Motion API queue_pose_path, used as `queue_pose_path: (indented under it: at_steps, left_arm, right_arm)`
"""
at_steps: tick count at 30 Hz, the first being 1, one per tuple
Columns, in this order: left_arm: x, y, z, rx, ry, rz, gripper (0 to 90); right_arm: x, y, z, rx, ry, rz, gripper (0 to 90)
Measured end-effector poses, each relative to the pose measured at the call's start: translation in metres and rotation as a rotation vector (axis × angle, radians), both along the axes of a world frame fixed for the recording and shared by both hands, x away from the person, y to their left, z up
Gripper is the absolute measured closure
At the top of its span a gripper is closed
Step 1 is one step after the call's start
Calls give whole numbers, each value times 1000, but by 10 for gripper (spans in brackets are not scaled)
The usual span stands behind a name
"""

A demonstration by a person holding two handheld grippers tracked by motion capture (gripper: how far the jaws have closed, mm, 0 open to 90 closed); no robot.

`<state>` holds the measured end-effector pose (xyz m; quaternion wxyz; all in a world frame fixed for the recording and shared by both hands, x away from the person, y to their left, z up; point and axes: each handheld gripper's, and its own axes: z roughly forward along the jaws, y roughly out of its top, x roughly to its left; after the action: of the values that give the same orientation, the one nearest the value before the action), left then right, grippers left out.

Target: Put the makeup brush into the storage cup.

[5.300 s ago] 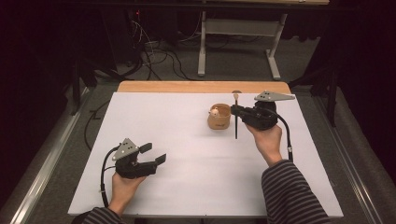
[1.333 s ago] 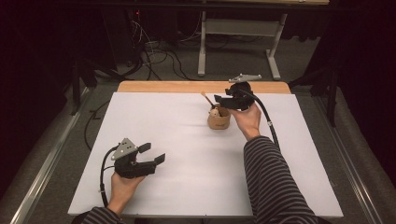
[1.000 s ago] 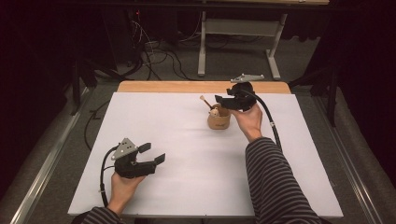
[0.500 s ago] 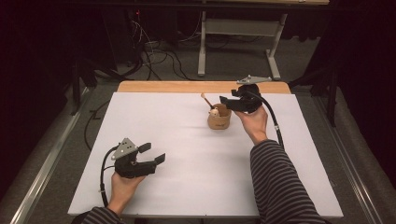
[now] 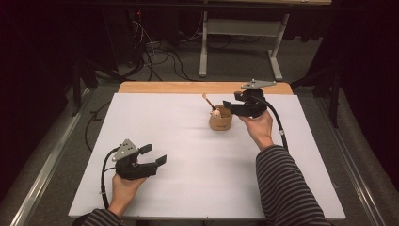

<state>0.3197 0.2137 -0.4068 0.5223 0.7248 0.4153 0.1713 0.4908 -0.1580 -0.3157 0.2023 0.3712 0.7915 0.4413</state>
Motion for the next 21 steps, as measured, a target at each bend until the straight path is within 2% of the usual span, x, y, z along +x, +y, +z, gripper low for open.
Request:
queue_pose_path:
  at_steps: [21]
  left_arm:
    - [-1, -1, 0, -6, 1, -3, 259]
  right_arm:
    - [-15, -13, -2, 32, -8, 13, 419]
